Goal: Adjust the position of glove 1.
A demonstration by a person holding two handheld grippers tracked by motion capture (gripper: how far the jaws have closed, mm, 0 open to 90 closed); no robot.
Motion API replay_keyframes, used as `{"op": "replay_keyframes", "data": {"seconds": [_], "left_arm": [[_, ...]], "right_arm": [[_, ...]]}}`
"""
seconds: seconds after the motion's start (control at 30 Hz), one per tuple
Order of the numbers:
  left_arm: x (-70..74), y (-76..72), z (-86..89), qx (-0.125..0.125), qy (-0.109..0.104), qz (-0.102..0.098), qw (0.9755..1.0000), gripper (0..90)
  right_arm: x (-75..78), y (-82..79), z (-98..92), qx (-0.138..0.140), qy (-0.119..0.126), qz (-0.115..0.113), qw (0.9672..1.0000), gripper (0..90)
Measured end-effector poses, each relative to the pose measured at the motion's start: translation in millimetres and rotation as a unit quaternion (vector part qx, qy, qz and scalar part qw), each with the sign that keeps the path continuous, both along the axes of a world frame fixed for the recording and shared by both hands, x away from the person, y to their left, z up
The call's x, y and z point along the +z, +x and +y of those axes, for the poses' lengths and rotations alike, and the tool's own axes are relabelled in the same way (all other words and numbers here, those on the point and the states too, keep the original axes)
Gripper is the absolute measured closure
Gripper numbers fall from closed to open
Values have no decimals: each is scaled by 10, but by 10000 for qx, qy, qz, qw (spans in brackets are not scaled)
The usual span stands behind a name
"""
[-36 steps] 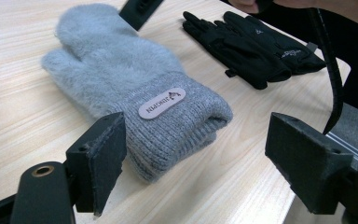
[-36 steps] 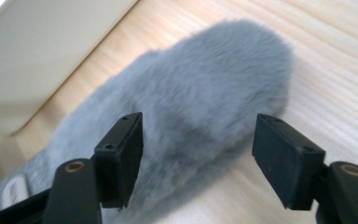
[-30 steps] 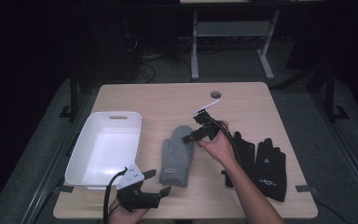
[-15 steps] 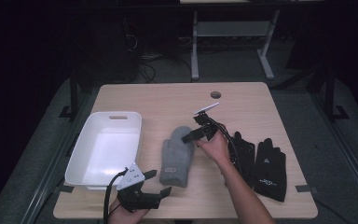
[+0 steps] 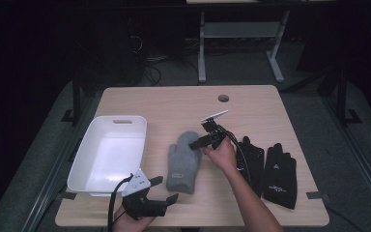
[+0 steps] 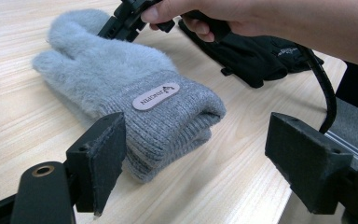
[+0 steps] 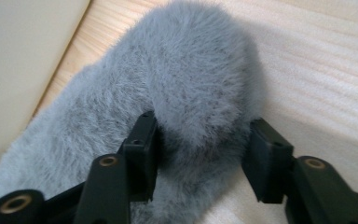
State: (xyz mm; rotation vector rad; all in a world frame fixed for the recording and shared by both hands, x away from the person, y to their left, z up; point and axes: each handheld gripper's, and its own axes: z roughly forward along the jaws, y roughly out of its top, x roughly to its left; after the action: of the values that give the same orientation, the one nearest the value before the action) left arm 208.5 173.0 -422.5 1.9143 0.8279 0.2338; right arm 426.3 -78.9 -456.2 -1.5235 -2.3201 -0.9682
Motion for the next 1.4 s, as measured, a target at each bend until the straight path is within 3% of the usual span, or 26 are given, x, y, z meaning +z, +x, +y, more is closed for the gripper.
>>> {"op": "replay_keyframes", "data": {"seconds": [0.2,0.33,0.43,0.67,0.87,1.03,1.2,1.4], "left_arm": [[-14,17,3,-15,7,40,10000,205],[-16,21,2,-15,0,52,10000,205],[-16,28,7,-37,-58,101,9999,205],[-6,63,4,-104,-198,278,9994,213],[41,69,-40,-134,-275,348,9989,220],[71,119,-81,-153,-359,492,9980,224],[61,217,-144,-133,-382,722,9966,224],[66,390,-251,-135,-191,870,9959,233]], "right_arm": [[16,-13,7,-13,105,37,9999,651],[58,-34,18,32,58,-103,9999,722],[94,-50,-8,37,177,-168,9997,747],[262,-153,-130,88,402,-354,9985,767],[358,-329,-345,69,504,-480,9976,771],[361,-465,-543,-47,628,-515,9967,773],[320,-577,-740,-144,549,-628,9964,773],[177,-668,-903,-328,506,-660,9960,771]]}}
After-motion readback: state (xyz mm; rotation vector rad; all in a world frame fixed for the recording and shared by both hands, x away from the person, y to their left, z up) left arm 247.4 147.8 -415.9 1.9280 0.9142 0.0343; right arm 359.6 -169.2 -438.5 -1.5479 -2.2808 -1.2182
